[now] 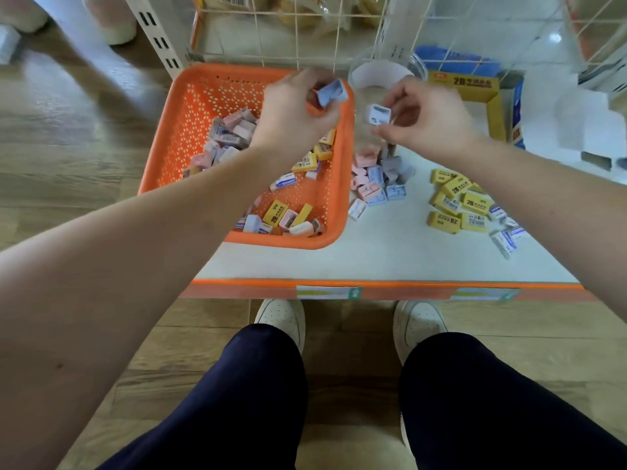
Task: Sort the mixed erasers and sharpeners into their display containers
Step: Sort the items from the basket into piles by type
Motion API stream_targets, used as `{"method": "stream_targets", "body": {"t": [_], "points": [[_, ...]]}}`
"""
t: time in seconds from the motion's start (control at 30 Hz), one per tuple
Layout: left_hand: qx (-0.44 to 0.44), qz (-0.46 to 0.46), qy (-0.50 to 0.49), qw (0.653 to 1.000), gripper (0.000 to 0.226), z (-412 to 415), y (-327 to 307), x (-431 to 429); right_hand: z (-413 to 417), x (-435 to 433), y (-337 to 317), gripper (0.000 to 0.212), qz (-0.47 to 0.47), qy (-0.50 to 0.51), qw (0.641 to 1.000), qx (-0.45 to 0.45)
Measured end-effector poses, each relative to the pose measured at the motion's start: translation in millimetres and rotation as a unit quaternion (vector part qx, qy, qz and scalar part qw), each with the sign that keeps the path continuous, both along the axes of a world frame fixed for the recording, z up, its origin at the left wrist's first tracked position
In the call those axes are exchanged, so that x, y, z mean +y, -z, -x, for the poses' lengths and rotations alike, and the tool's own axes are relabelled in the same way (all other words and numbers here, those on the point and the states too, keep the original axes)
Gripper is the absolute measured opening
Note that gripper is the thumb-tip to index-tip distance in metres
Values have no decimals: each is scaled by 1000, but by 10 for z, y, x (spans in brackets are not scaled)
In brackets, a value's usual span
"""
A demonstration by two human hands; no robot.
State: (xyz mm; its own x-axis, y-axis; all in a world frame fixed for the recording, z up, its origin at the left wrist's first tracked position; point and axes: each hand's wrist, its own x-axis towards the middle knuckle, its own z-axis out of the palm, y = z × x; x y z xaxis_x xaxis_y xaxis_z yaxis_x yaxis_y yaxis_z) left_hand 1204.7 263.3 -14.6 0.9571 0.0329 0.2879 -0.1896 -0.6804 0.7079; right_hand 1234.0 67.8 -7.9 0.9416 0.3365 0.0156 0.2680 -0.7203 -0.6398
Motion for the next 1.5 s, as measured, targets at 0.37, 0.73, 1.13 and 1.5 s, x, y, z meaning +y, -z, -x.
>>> {"method": "stream_targets", "body": {"t": [0.37,0.73,1.13,1.5], "points": [[100,-371,233,893,33,-155,99,-571,121,-575,374,30,158,-37,986,39],[129,-494,261,819,33,-217,149,-679,268,-663,418,30,167,-96,980,53],[-4,-156,82,984,33,-126,104,-294,186,-385,288,23,56,-9,998,22],[169,-121,28,978,19,154,254,659,172,510,77,19,-63,-94,985,-130]]}}
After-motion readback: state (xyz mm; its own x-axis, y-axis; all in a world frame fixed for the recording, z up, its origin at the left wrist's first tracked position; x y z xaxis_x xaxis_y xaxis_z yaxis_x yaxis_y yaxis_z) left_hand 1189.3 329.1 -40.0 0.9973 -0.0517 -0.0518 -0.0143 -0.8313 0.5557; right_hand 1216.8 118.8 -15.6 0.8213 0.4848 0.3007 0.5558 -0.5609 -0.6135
